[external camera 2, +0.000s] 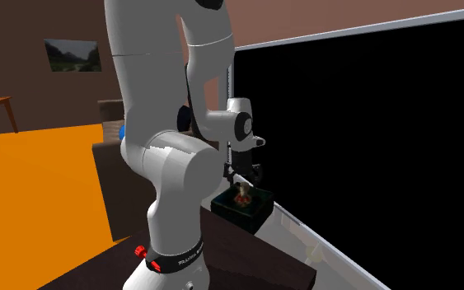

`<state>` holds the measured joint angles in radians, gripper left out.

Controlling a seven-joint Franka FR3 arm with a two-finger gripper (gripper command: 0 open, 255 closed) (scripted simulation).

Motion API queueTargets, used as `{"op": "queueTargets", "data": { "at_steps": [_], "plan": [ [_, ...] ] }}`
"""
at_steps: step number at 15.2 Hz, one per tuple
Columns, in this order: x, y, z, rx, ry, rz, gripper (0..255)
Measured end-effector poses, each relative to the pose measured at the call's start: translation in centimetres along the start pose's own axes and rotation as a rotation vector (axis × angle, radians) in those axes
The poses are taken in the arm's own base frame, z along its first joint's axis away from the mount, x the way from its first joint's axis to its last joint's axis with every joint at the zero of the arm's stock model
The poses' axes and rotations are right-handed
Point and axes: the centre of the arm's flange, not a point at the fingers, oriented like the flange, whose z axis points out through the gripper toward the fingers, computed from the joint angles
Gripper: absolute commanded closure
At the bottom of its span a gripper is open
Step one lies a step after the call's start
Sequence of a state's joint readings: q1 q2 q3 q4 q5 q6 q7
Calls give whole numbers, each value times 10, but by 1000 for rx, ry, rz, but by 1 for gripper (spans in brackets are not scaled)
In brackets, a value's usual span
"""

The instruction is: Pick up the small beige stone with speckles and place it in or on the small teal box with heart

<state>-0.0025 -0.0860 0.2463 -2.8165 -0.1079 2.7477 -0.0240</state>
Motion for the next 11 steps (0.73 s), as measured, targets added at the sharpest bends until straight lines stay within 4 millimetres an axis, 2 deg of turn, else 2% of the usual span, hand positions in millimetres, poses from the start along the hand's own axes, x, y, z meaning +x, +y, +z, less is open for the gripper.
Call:
{"op": "queueTargets", "data": {
  "at_steps": [2,6,11],
  "plan": [
    [1,1,-7,-1,1,0,0],
    [0,0,-44,-1,1,0,0],
    [0,0,-50,0,0,0,0]
  ]
}}
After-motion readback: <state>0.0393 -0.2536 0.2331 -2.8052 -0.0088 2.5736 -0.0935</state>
